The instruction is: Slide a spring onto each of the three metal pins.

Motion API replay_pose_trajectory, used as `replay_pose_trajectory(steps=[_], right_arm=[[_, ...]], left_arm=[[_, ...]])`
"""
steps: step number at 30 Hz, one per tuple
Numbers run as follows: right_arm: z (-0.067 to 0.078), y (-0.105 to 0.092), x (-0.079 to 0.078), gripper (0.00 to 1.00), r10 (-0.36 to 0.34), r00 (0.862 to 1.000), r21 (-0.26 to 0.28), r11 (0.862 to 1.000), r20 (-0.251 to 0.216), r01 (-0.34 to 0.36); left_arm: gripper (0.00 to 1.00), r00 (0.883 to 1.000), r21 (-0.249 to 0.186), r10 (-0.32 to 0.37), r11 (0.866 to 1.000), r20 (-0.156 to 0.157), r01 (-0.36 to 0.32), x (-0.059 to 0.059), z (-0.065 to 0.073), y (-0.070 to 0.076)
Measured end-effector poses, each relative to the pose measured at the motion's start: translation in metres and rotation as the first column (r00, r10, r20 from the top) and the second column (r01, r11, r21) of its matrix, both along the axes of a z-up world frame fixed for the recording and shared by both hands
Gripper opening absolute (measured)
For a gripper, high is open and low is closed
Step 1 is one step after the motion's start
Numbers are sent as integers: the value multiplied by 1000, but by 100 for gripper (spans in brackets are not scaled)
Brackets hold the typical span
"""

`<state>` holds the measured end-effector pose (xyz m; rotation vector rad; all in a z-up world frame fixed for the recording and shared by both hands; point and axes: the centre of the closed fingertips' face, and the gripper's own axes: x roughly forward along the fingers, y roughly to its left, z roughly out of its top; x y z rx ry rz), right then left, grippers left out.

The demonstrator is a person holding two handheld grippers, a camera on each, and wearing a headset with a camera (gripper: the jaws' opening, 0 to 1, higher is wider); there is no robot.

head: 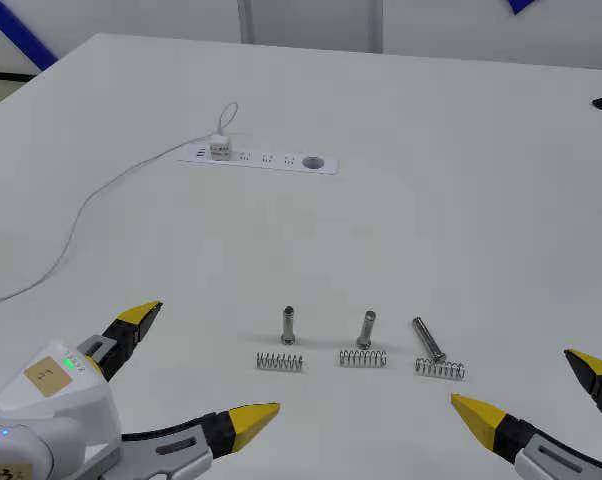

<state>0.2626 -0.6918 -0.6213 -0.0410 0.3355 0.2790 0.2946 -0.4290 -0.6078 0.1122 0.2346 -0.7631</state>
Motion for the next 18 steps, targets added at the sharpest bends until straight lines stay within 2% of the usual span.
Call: replay_pose_trajectory(steps=[3, 4, 10, 14, 18], right_arm=[[-4, 7, 2, 78, 26, 999, 65, 998, -24, -25], [-6, 7, 3, 76, 24, 999, 70, 997, -33, -22], [-10, 8, 9, 75, 51, 997, 30, 998, -54, -50], [-8, 7, 21, 73, 56, 996, 50, 997, -63, -53], [-7, 6, 30, 71, 59, 996, 50, 997, -71, -55]], left_arm=[[100, 1000, -15, -15, 1000, 6, 15, -2, 3, -4], [100, 1000, -11, -17, 1000, 14, 17, -2, 4, -4], [100, 1000, 11, -23, 1000, 14, 23, -3, 1, -5], [100, 999, 23, -35, 999, 7, 35, -4, -3, -7], [100, 1000, 2, -26, 1000, 2, 26, -2, -1, -5]])
